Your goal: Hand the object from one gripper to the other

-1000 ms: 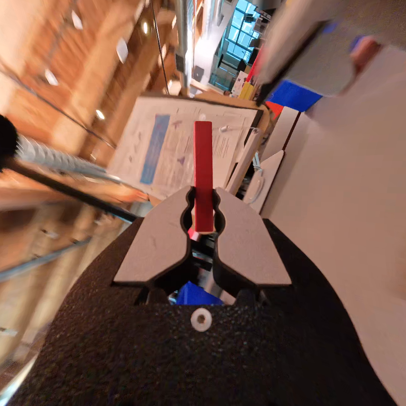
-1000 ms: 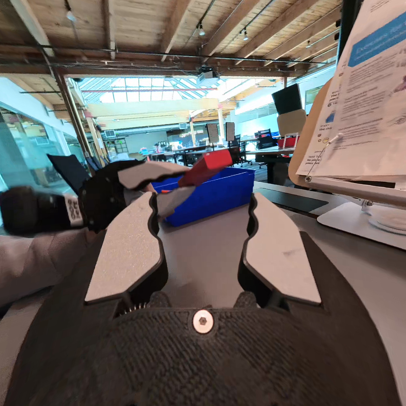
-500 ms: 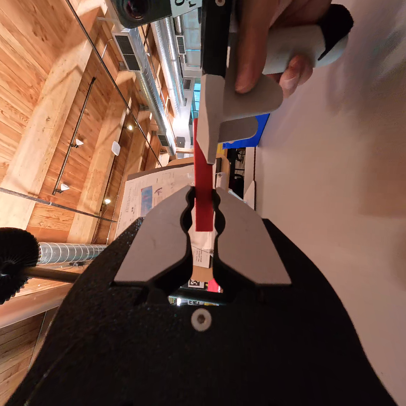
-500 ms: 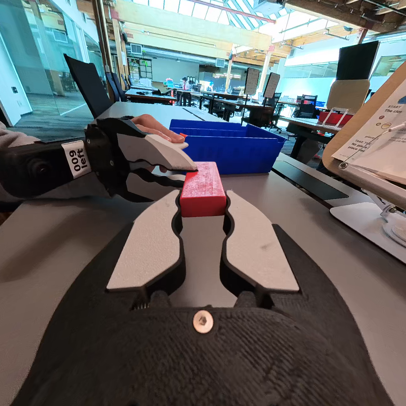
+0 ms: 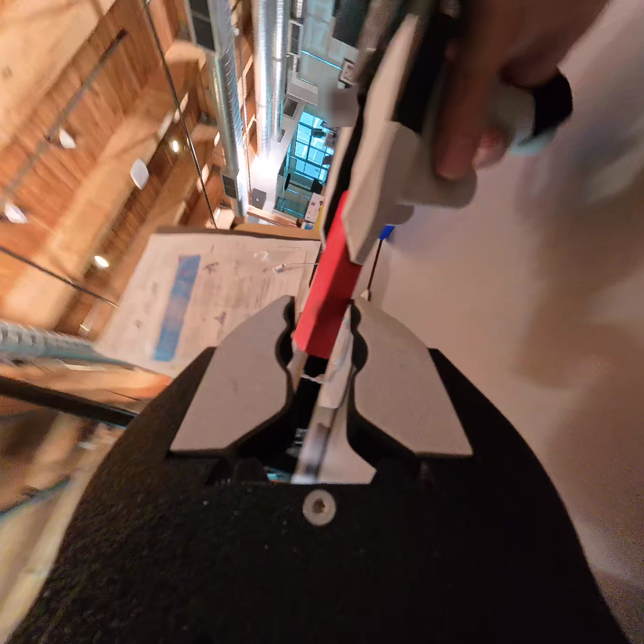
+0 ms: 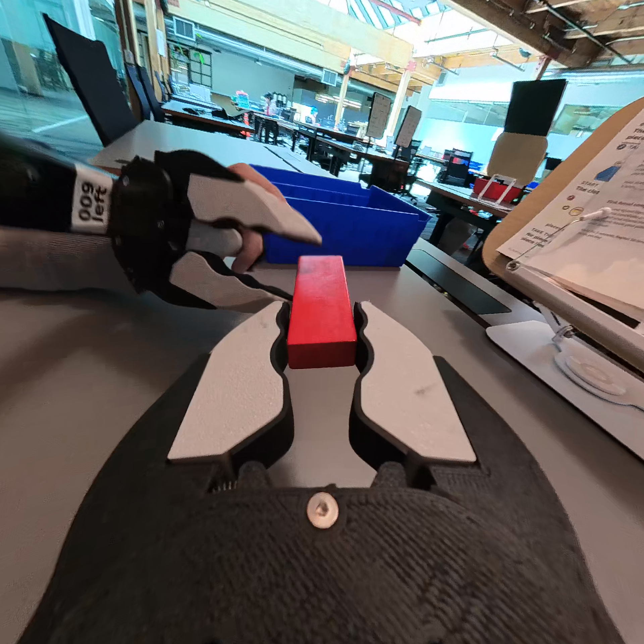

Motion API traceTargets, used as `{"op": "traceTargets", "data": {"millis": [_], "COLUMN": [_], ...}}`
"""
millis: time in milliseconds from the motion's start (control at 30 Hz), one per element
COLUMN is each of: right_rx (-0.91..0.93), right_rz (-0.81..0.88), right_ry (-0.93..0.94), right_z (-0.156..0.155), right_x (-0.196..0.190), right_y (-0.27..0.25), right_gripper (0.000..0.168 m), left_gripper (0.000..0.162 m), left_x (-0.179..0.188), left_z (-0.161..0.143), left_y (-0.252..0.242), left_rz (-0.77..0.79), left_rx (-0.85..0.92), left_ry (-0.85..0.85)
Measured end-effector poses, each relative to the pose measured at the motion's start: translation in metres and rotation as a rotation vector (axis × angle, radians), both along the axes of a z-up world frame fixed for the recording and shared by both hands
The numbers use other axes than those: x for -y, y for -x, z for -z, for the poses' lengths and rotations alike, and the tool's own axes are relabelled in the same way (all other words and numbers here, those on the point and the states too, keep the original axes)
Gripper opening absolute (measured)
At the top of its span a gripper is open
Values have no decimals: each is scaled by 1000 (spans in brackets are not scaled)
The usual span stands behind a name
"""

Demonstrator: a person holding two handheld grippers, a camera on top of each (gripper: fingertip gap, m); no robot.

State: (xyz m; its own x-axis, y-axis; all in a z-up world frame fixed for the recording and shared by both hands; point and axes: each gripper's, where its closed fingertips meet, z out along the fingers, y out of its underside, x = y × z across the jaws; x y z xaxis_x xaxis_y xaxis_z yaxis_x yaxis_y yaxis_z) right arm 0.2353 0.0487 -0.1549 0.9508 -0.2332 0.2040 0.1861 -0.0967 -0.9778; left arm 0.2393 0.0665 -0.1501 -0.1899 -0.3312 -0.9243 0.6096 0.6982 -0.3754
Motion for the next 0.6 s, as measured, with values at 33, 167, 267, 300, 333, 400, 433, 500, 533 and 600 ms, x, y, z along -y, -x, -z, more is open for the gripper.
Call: {"op": "traceTargets", "data": {"millis": [33, 167, 267, 300, 333, 400, 433, 500, 533, 600], "right_rx": [21, 141, 178, 185, 182, 152, 135, 108, 99, 37], "right_rz": [31, 90, 16, -15, -46, -134, -167, -255, -283, -354], "right_ry": [1, -23, -92, -111, -128, -187, -222, -286, -329, -440], "right_z": [-1, -9, -21, -24, -27, -34, -39, -49, -56, -73], "right_x": [3, 16, 15, 13, 11, 9, 9, 11, 13, 21], "right_y": [-5, -14, 0, 6, 12, 25, 30, 44, 49, 57], "right_gripper": [36, 35, 34, 34, 34, 33, 33, 33, 29, 0], "left_gripper": [40, 59, 55, 59, 58, 58, 55, 56, 57, 62], "left_x": [-2, -8, -9, -8, -6, -4, -2, 6, 11, 20], "left_z": [-2, -6, -7, -4, -2, 6, 10, 19, 20, 15], "left_y": [-1, -1, -2, -1, 2, 3, 7, 13, 19, 34], "left_rz": [24, 236, 417, 476, 542, 617, 661, 684, 715, 818], "left_rx": [-72, -576, -1022, -1181, -1322, -1562, -1662, -1810, -1880, -2013], "left_ry": [92, 525, 834, 896, 947, 1039, 1049, 1054, 1045, 1028]}}
